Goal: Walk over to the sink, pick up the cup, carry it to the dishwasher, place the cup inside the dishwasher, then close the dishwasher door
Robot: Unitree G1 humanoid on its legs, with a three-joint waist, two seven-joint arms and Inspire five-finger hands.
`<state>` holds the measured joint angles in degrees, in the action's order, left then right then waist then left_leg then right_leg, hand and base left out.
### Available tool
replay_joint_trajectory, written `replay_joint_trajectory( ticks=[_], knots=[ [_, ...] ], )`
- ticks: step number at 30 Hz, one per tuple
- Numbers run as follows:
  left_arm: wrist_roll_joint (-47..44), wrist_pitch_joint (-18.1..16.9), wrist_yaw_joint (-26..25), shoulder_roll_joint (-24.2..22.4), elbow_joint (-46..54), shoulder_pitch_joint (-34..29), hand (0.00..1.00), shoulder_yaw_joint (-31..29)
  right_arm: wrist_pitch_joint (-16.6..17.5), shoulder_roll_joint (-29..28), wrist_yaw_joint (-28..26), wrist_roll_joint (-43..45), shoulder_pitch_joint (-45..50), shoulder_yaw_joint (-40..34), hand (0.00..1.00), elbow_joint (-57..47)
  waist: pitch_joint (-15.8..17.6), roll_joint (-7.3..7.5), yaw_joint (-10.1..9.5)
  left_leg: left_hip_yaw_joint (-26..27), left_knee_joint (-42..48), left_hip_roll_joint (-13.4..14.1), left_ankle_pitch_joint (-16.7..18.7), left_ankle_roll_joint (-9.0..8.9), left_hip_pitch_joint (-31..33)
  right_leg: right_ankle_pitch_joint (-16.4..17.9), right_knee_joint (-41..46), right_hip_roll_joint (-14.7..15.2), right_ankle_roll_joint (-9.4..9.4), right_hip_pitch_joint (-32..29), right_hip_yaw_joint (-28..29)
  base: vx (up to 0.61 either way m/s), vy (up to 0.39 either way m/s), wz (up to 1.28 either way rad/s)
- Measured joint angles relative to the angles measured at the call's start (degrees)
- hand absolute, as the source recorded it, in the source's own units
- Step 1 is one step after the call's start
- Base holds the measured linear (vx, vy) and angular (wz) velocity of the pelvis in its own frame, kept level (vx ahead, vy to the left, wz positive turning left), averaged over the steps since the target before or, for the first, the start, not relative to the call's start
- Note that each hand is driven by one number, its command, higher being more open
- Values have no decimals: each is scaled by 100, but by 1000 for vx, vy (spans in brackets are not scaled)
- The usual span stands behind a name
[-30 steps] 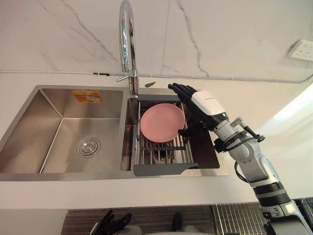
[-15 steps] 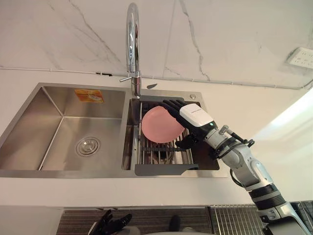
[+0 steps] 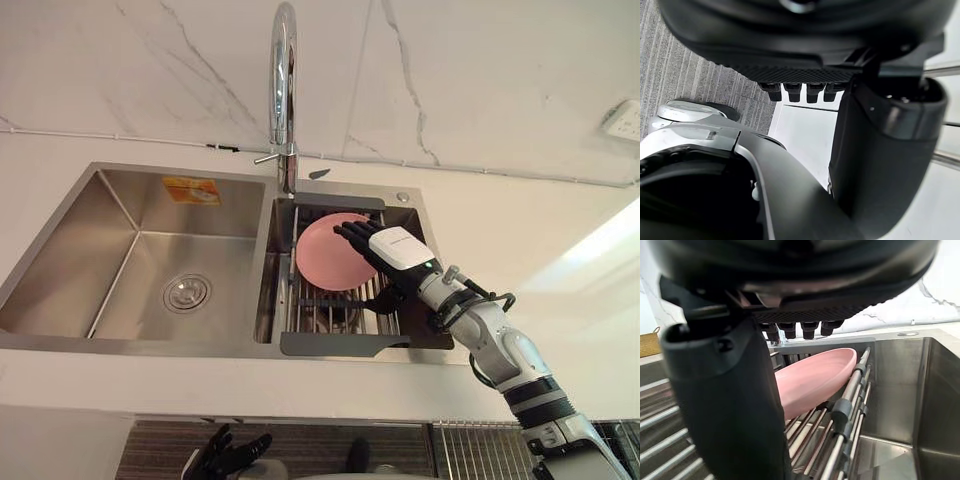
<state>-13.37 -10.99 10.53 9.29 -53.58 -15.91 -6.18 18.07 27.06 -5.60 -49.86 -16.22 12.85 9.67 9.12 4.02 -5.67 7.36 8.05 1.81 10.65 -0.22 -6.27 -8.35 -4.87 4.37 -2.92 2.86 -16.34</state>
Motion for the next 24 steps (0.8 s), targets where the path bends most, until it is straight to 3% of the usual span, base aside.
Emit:
replay_joint_trajectory(
  ticks=[24],
  knots=[
    [6,36,2,-23,191,0,100,9,-301,-4,732,-680,-238,0,100,399,25,-29,-125,-48,321,32,111,9,281,-3,2,-4,5,-95,-70,-4,1,1]
  ],
)
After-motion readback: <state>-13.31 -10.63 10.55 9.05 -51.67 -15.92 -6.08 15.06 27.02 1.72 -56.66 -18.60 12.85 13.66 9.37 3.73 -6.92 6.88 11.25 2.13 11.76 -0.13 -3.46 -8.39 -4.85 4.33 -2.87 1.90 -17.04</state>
